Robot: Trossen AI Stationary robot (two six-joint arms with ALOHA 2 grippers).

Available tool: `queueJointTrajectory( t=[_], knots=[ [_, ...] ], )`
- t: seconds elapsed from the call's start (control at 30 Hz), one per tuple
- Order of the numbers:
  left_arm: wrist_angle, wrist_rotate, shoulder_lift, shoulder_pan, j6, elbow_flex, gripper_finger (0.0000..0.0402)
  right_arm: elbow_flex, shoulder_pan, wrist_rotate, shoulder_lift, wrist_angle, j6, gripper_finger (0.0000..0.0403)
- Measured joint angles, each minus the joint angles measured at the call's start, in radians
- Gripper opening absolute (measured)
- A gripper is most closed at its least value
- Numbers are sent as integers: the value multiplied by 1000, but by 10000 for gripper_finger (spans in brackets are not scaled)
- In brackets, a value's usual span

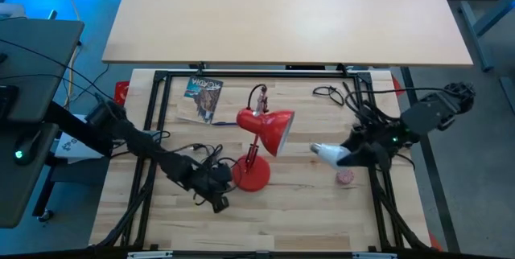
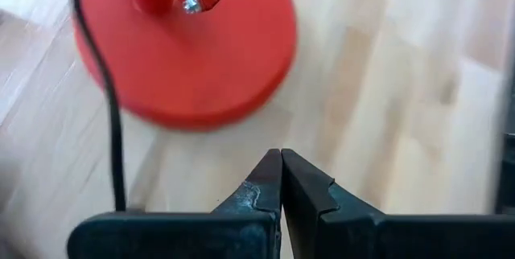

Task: Screw lightbulb
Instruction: Remove the lightbulb from the lamp

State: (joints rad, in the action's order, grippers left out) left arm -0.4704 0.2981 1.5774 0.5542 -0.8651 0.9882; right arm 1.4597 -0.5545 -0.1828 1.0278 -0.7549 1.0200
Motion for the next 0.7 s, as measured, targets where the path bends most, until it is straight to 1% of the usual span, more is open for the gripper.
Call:
queueJointTrajectory(
  t=[0.1, 0.17, 0.23, 0.3, 0.4, 0.47, 0.53, 0.63, 0.7],
  knots=[
    [-63, 4, -97, 38, -64, 0, 0, 0, -37, -27, -22, -84, 20, 254],
    [-96, 49, -167, 77, -106, 0, 0, 0, -59, -50, -32, -124, 18, 254],
    [-123, 128, -237, 113, -163, 0, 0, 0, -75, -77, -36, -160, 10, 254],
    [-135, 231, -300, 141, -221, 0, 0, 0, -83, -99, -37, -191, -12, 254],
    [-125, 387, -377, 160, -250, 0, 0, 0, -79, -127, -34, -224, -90, 254],
    [-91, 454, -422, 151, -206, 0, 0, -1, -62, -164, -26, -240, -172, 254],
    [-52, 466, -464, 124, -122, 0, 0, -2, -29, -208, -20, -247, -243, 254],
    [32, 419, -531, 64, 44, -4, 0, -2, 45, -248, -19, -235, -324, 254],
    [117, 367, -589, 12, 163, -36, 0, -2, 99, -266, -20, -218, -369, 254]
  ],
)
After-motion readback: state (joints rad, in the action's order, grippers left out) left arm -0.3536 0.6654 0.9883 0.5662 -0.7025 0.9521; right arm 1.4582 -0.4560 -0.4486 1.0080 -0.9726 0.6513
